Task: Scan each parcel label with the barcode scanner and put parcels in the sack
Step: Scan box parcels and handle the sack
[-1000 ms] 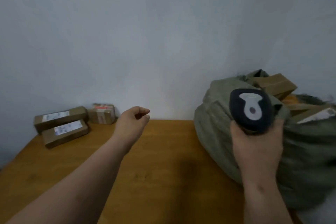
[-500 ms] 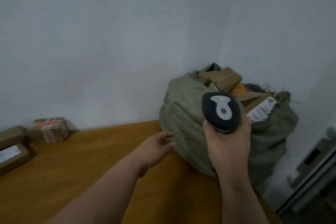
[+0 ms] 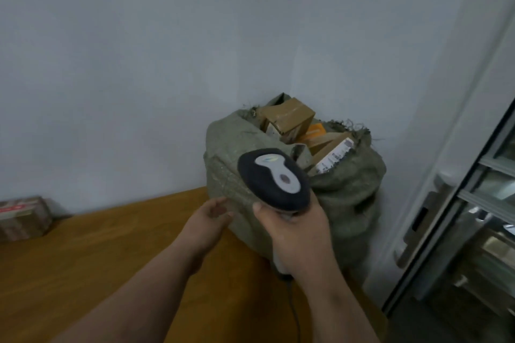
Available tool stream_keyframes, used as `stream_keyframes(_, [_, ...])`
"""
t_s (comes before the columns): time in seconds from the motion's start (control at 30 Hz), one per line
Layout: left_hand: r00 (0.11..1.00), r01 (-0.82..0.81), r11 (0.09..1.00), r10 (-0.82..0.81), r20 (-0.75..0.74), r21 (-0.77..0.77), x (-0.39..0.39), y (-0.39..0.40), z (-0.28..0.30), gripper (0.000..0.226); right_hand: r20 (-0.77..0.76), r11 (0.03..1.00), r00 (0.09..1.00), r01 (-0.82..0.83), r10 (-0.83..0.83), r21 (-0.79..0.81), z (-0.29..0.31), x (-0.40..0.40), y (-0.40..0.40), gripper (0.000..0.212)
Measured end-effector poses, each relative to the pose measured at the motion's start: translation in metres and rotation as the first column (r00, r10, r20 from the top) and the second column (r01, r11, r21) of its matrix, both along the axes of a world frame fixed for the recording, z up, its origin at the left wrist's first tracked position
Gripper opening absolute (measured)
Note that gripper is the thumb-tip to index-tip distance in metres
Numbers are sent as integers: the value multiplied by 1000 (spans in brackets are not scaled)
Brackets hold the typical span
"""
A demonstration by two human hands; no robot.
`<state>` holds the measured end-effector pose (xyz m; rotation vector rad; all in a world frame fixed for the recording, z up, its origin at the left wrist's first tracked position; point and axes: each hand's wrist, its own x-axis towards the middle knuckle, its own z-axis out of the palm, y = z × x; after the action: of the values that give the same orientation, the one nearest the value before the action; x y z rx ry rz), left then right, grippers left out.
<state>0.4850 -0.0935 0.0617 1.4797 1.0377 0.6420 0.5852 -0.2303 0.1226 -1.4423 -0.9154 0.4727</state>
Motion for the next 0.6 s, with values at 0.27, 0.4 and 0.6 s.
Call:
stream_keyframes(0.27, [941,-334,942,336,-45,45,-100,32,-1,44,18,935,949,-308,316,-178,-16,-59,66,7])
stream_keyframes(0.4, [887,-455,889,457,-61,41,-171,43,-6,44,-41,888,918,-393,395,-240,-23,-111,105,21])
stream_keyframes(0.6, [800,-597,802,596,-71,11,-290,84,-30,42,-111,811,868,-493,484,-316,-42,-213,170,22])
